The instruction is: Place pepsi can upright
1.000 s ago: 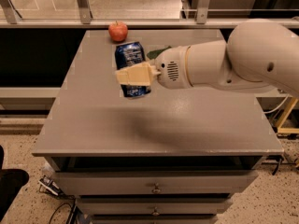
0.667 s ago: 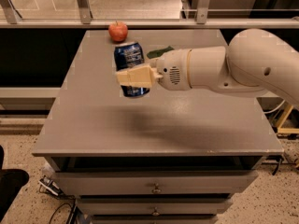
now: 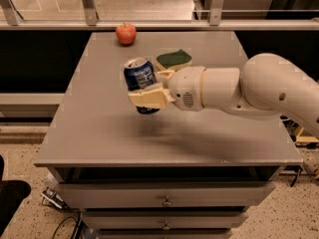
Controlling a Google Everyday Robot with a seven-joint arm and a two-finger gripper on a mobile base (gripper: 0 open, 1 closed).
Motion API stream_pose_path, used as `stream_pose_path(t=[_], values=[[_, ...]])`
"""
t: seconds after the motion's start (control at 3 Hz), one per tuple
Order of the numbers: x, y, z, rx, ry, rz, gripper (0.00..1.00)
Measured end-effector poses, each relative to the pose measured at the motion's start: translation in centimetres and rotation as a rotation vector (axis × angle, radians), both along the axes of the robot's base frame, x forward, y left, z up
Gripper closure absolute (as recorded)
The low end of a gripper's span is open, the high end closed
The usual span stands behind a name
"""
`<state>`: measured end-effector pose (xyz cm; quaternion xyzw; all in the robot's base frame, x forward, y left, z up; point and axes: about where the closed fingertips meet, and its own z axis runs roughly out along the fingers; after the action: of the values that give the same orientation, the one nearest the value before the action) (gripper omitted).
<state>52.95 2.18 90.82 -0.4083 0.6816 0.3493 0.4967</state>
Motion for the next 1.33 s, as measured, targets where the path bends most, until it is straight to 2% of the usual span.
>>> stream_pose_path(t=[0.33, 1.0, 1.33], values=[[0.0, -0.1, -1.6, 0.012, -0.015, -0.007, 1.0], [0.0, -0.9, -5.4, 0.083, 0.017, -0.02, 1.0], [0.0, -0.8, -5.3, 0.083, 0.018, -0.02, 0.8]])
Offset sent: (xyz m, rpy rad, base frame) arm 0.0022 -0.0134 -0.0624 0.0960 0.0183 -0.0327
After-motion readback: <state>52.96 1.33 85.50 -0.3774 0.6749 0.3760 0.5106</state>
